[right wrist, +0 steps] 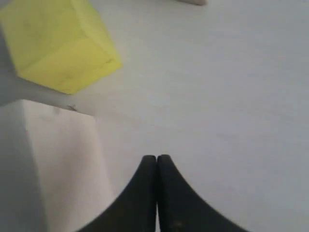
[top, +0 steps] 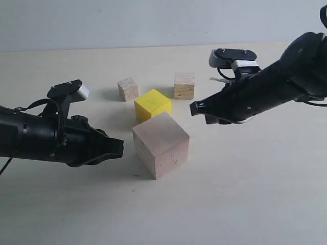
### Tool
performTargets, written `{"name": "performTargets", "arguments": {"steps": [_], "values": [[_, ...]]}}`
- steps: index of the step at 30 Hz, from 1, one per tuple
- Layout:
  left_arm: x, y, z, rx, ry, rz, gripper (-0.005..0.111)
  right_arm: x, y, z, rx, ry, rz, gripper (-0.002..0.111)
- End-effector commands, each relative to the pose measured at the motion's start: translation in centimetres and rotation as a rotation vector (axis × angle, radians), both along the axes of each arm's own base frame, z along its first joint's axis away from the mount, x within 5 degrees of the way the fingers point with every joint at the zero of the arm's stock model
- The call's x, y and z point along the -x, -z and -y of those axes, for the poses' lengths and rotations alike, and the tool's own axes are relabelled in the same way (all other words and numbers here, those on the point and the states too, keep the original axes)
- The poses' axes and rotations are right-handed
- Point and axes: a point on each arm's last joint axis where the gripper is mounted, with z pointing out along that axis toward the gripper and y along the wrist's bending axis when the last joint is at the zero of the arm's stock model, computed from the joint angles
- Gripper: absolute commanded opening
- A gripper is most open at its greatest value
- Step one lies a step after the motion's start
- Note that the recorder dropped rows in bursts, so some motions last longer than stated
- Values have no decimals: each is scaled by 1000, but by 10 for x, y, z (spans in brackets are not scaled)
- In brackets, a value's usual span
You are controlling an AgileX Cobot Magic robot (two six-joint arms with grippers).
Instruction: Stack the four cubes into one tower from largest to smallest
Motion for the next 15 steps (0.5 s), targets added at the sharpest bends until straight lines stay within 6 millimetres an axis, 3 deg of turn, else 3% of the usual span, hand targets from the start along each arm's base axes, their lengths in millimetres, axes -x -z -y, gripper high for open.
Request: {"name": "performTargets", "arguments": {"steps": [1,15], "values": [[0,-1,-1,-1,-18,0,0,0,-5,-17,-131,-98,-45,0],[1,-1,-1,1,-17,0,0,10,-3,-22,-191,-139,-166,0]]}}
